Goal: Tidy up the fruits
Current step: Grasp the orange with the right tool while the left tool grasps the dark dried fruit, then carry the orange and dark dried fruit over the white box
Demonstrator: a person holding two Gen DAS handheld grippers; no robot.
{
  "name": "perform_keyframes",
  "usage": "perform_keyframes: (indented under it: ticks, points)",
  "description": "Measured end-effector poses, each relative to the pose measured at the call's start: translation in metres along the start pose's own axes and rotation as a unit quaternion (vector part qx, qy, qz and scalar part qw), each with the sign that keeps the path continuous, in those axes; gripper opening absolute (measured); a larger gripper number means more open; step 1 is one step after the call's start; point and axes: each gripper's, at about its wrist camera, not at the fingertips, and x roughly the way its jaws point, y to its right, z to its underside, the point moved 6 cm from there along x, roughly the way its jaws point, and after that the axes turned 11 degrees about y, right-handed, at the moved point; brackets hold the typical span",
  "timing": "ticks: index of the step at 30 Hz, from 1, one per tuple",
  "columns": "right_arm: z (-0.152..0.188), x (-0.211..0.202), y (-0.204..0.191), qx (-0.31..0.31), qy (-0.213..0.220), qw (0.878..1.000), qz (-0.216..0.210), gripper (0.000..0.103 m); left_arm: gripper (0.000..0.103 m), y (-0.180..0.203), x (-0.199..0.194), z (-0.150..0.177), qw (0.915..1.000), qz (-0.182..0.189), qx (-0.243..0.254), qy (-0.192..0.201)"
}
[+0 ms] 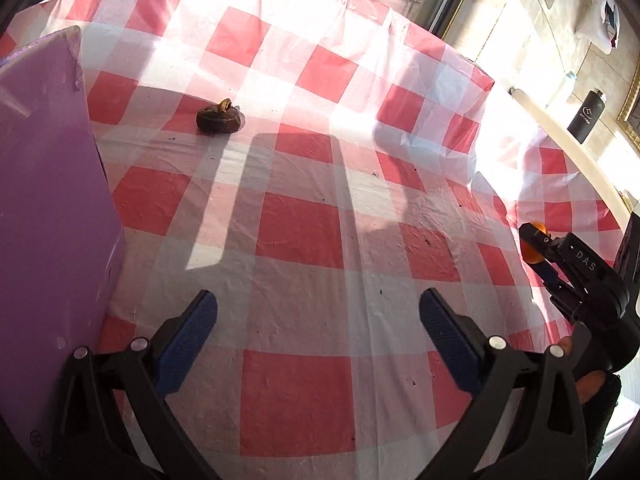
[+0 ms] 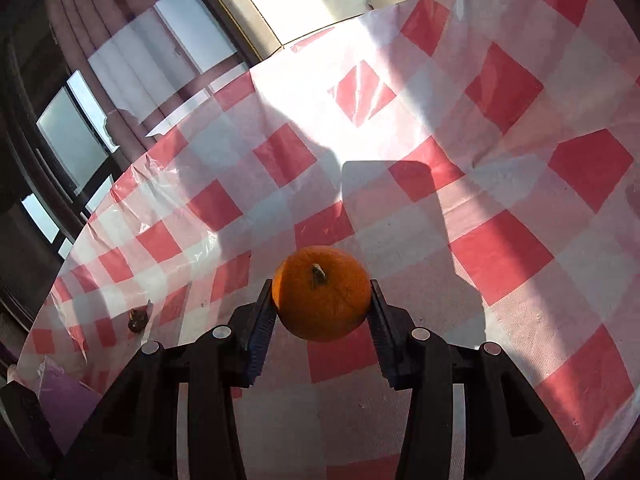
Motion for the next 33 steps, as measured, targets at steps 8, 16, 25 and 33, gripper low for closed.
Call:
perform_keyframes:
  ticks: [8, 16, 25, 33]
  points:
    - [0.009, 0.014, -0.015, 0.002, -0.014, 1.0, -0.027, 0.045, 0.101, 0.008, 0.03, -0.02, 0.9957, -0.091, 0.021, -0.004]
    - [0.01, 0.014, -0.013, 0.005, -0.019, 0.999, -0.031, 0.045, 0.1, -0.054, 0.106, -0.103, 0.9713, -0.231, -0.055, -0.003]
    - [0.014, 0.02, -0.014, 0.001, -0.032, 0.999, -0.023, 0.045, 0.042, -0.065, 0.123, -0.115, 0.9716, -0.236, -0.015, -0.015]
    - [0.013, 0.019, -0.013, 0.003, -0.031, 0.999, -0.025, 0.045, 0.042, 0.017, 0.025, -0.031, 0.9981, -0.051, 0.022, 0.025]
